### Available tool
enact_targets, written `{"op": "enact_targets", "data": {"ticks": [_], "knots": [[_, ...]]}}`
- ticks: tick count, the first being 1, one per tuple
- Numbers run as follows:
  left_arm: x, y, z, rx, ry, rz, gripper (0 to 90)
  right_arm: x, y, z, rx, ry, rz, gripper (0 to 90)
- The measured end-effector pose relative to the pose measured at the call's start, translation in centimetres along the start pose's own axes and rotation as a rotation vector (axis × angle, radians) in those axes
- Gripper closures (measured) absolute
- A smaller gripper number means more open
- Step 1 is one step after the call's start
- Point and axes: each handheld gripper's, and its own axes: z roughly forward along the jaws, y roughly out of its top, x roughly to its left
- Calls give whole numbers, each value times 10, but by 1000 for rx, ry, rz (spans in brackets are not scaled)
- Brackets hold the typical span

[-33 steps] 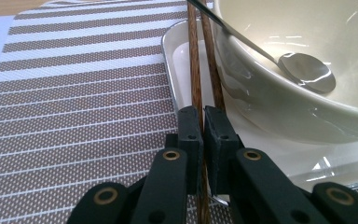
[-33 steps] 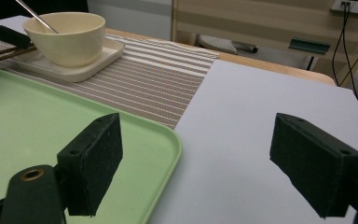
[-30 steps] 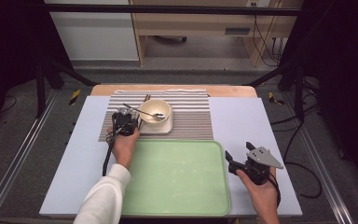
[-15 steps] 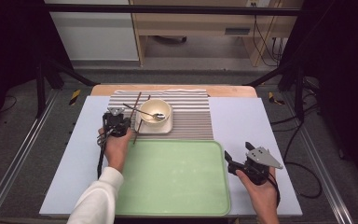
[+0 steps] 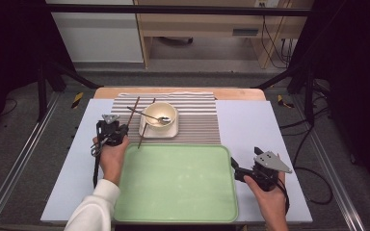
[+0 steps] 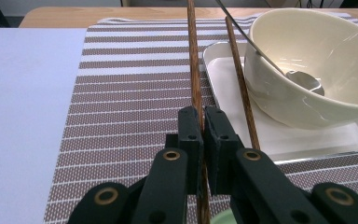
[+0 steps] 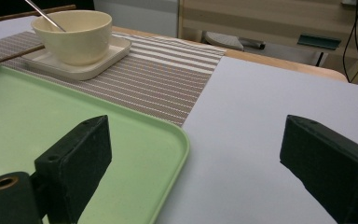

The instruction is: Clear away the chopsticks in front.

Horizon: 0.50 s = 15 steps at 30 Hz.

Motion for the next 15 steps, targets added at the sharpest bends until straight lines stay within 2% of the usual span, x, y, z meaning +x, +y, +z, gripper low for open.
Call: {"op": "enact_targets", "data": {"ticks": [5,9,15], "knots": [[3,-6,-8,-7,-7,-16,857,1,0,0,-3,11,-6,73],[3,-10,-11,-4,-14,-5,856,1,0,0,1,10,-7,72],[8,-16,-18,-15,-16,-30,857,0,0,-1,-5,9,-4,72]]}}
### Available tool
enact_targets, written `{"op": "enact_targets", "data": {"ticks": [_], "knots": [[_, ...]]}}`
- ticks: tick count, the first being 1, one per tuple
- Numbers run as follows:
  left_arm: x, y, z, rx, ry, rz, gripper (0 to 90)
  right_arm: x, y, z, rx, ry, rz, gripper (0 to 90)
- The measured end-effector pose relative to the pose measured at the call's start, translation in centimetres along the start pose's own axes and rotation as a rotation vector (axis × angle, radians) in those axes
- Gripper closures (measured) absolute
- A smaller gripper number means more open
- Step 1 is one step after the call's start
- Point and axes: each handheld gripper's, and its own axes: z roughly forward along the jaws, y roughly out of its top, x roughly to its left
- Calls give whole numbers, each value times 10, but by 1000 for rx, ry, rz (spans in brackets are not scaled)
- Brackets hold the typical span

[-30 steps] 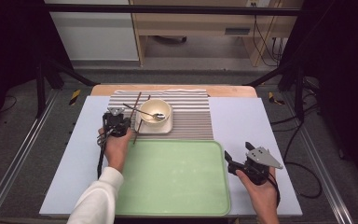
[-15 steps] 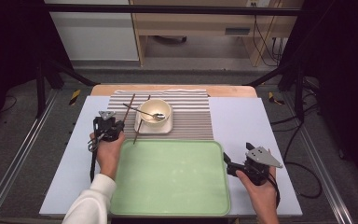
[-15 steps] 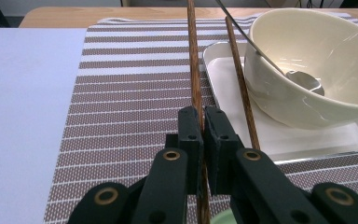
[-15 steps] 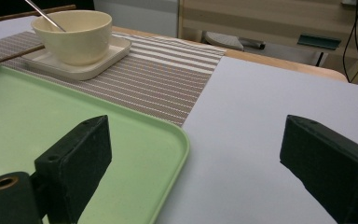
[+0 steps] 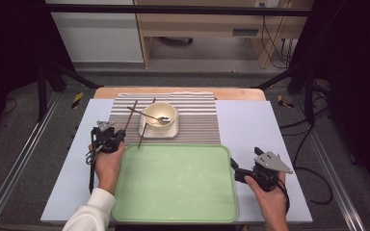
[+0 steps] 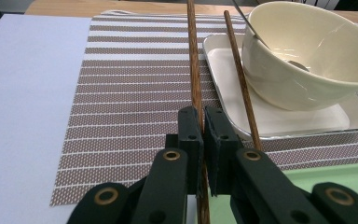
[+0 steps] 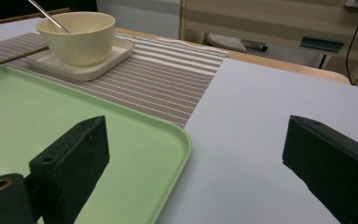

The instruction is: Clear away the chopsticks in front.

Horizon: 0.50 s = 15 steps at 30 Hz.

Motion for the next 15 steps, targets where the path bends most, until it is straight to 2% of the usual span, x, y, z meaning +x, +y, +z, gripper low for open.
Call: {"op": "enact_targets", "data": {"ticks": [4,9,14,15], "knots": [[1,-4,-6,-7,-7,-14,857,1,0,0,3,4,-1,71],[1,-12,-14,-21,-22,-55,857,1,0,-1,0,1,2,68],[1,-18,-19,-20,-28,-63,857,1,0,-1,-2,5,5,68],[1,-21,-22,-31,-33,-79,857,1,0,-1,-4,3,-1,68]]}}
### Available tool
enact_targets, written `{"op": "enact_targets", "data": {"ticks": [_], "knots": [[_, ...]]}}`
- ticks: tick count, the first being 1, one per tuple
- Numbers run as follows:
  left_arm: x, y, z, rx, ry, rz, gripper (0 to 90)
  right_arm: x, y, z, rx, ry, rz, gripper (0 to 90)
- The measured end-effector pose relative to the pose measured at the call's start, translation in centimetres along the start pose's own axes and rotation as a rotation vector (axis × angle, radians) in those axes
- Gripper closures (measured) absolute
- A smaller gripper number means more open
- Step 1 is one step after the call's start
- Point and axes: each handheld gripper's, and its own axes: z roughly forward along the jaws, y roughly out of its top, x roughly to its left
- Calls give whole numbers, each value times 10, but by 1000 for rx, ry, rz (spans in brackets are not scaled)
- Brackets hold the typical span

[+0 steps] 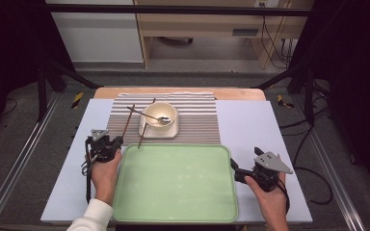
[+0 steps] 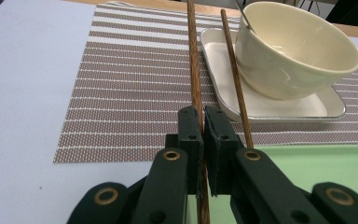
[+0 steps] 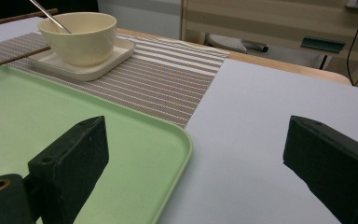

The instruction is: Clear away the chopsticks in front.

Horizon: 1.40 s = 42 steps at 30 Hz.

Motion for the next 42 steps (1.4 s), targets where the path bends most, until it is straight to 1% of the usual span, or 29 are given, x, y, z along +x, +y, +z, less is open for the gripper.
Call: {"op": "enact_targets", "data": {"ticks": [5,6,9,10,11,17,18,21,22,24,26,27,28,29,30,31,33,34,37,38,42], "knots": [[3,-5,-5,-3,-4,-16,857,1,0,0,1,2,-3,69],[4,-7,-8,-10,-11,-34,857,1,0,0,0,3,-6,69],[5,-8,-12,-16,-16,-43,857,1,0,0,2,3,-4,69],[5,-9,-14,-20,-23,-54,857,1,0,0,1,3,-4,69],[5,-10,-18,-25,-37,-74,857,1,1,-1,-3,2,-3,69],[1,-11,-25,-29,-42,-84,857,0,1,-1,-10,5,11,72],[-1,-12,-27,-40,-44,-93,857,0,2,0,-12,10,4,73],[-2,-13,-29,-44,-46,-96,857,1,2,0,-14,20,4,74],[-4,-15,-32,-52,-46,-103,857,1,2,0,-14,23,4,74],[-5,-17,-34,-59,-40,-108,857,1,2,1,-15,31,6,74],[-6,-18,-35,-60,-35,-105,857,1,1,0,-13,33,10,74],[-6,-19,-40,-72,-10,-91,857,1,1,0,-14,39,12,78],[-6,-19,-40,-72,-10,-91,857,1,1,0,-14,39,12,78],[-5,-20,-42,-76,-13,-112,857,2,1,0,-14,41,11,80],[-7,-21,-46,-77,1,-111,857,3,1,0,-9,47,11,79],[-8,-22,-48,-82,3,-108,856,3,1,0,-12,46,7,79],[-11,-23,-51,-86,3,-102,857,3,2,-2,-18,44,9,77],[-15,-24,-56,-93,6,-91,857,2,2,-2,-17,43,9,76],[-18,-27,-60,-95,10,-88,857,1,1,-3,-16,35,10,75],[-19,-29,-63,-94,10,-81,857,1,1,-3,-16,33,16,72],[-20,-32,-66,-97,7,-84,857,2,1,-2,-12,31,13,70]]}}
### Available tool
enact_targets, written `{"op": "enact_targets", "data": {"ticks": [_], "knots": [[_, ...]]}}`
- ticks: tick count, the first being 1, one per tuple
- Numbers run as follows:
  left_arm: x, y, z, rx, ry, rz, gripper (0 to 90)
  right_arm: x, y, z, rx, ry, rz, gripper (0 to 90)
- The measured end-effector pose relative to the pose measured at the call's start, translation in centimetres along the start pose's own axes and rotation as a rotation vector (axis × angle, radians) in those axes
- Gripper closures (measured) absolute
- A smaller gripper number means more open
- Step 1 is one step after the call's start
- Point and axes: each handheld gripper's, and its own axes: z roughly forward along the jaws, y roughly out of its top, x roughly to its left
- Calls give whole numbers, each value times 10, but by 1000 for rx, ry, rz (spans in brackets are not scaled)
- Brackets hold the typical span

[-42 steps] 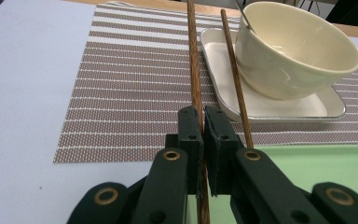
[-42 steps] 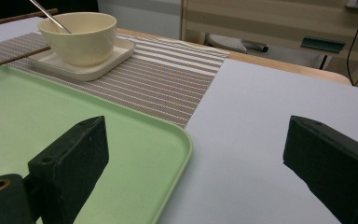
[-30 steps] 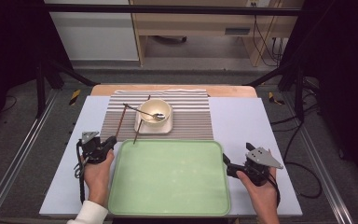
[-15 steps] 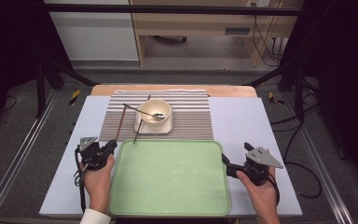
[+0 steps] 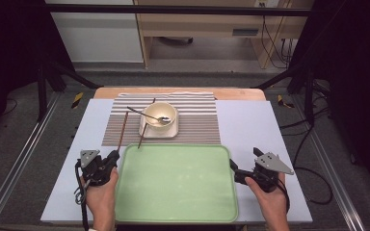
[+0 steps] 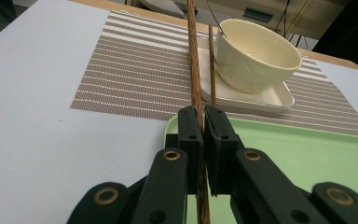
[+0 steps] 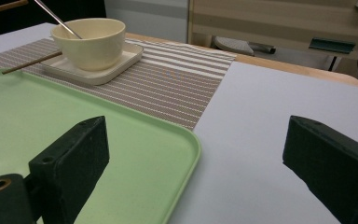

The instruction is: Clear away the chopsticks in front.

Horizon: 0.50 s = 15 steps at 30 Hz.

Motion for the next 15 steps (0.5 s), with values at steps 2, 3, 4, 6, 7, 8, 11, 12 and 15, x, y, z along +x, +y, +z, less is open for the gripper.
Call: {"op": "enact_targets", "data": {"ticks": [2,3,4,6,7,8,11,12,15], "knots": [[0,-2,-2,-2,7,2,857,0,0,1,4,0,-1,70],[-1,-4,-5,-5,9,-3,857,0,0,2,7,3,2,71],[-1,-4,-5,-5,9,-3,857,0,0,2,6,2,0,71],[-3,-9,-6,-3,9,-10,856,-1,0,1,2,5,1,71],[-3,-9,-6,-3,9,-10,857,-1,0,1,2,5,1,71],[-4,-10,-6,-4,5,-19,857,-1,-1,1,2,4,0,71],[-6,-14,-7,-10,3,-32,857,0,-1,1,3,7,3,71],[-8,-16,-8,-12,-1,-42,857,0,-1,1,6,7,2,71],[-9,-20,-11,-15,4,-39,857,1,0,1,7,10,0,71]]}}
